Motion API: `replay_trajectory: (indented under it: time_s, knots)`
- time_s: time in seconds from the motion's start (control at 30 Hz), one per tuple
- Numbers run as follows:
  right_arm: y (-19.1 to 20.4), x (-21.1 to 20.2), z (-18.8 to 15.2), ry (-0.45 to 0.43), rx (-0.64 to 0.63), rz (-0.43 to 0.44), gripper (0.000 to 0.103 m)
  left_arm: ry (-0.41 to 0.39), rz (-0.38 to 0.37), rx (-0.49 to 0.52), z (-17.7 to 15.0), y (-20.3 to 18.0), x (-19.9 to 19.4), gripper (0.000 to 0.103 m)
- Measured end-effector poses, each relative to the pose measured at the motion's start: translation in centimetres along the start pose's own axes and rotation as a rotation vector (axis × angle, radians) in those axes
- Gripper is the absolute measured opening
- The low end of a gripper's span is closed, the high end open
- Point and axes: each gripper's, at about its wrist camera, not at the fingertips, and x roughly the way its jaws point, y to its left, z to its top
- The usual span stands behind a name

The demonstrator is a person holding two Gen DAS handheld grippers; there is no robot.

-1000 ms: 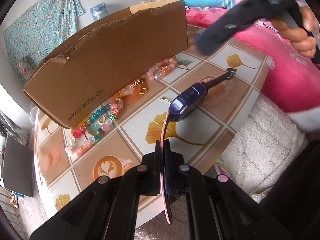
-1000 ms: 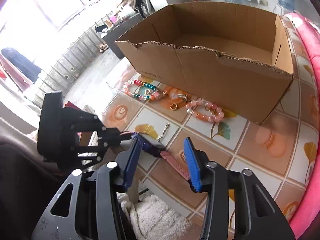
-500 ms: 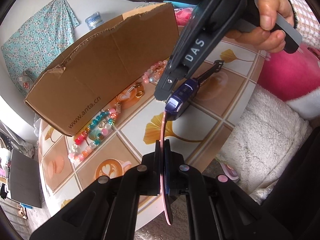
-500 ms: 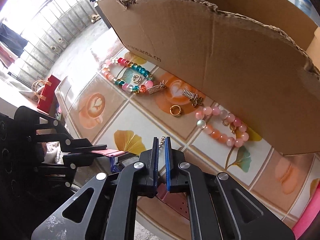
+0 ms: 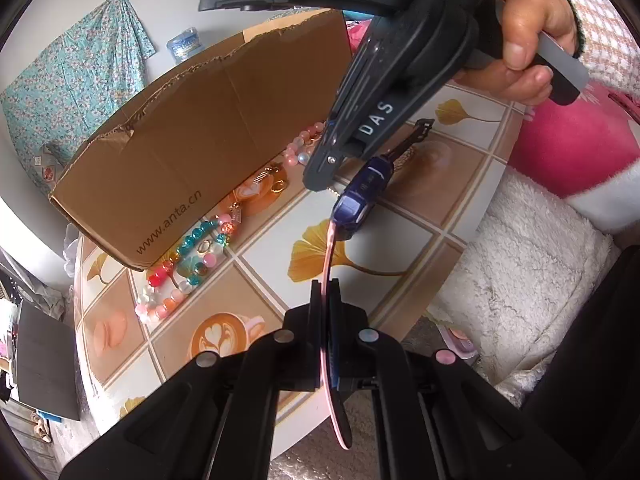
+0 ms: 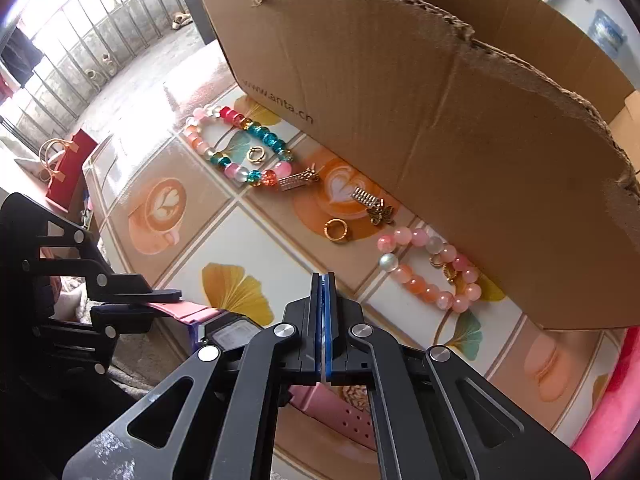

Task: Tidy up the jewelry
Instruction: 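Lift the watch by its strap with the left tool while the right tool grips the face, then carry the watch over the box and lower it inside with both tools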

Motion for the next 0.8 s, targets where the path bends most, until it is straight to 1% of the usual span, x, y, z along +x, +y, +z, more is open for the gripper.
replay_trajectory:
  time_s: [0.27, 0.33, 0.43, 0.5, 0.53, 0.57, 0.6, 0.67, 0.73, 0.8]
  knots:
    - [-2.4, -0.4, -0.5, -0.026, 0.073, -0.050, 0.000, -0.001, -0.014, -0.005, -0.2, -0.2, -0.1, 0.003]
    - [-2.8, -0.6, -0.7, -0.042, 0.096, -0.041, 0.000, 0.000, -0.019, -0.009, -0.1, -0.1, 0.0, 0.003]
    - [-3.3, -2.5, -1.6, -0.107, 0.126, 0.007, 0.009, 0.004, -0.029, -0.019, -0.1, 0.0, 0.0, 0.003]
    - [-3.3, -4.4, -2.6, -0.157, 0.114, 0.035, 0.039, 0.008, -0.038, -0.029, -0.1, 0.2, 0.0, 0.003]
    - [-3.1, -5.2, -3.2, -0.177, 0.098, 0.041, 0.043, 0.010, -0.044, -0.035, 0.0, 0.3, 0.1, 0.003]
    - [-2.9, -5.7, -3.8, -0.182, 0.070, 0.063, 0.051, 0.012, -0.049, -0.041, 0.0, 0.4, 0.1, 0.003]
    - [-2.5, -6.1, -4.3, -0.175, 0.035, 0.082, 0.056, 0.014, -0.052, -0.046, 0.1, 0.5, 0.1, 0.003]
    - [-1.2, -6.1, -5.2, -0.158, -0.034, 0.083, 0.058, 0.018, -0.058, -0.056, 0.2, 0.6, 0.2, 0.003]
    - [0.2, -5.5, -6.0, -0.136, -0.095, 0.068, 0.058, 0.022, -0.062, -0.064, 0.3, 0.6, 0.4, 0.003]
    - [1.2, -4.5, -6.3, -0.128, -0.136, 0.026, 0.058, 0.025, -0.067, -0.075, 0.4, 0.8, 0.5, 0.003]
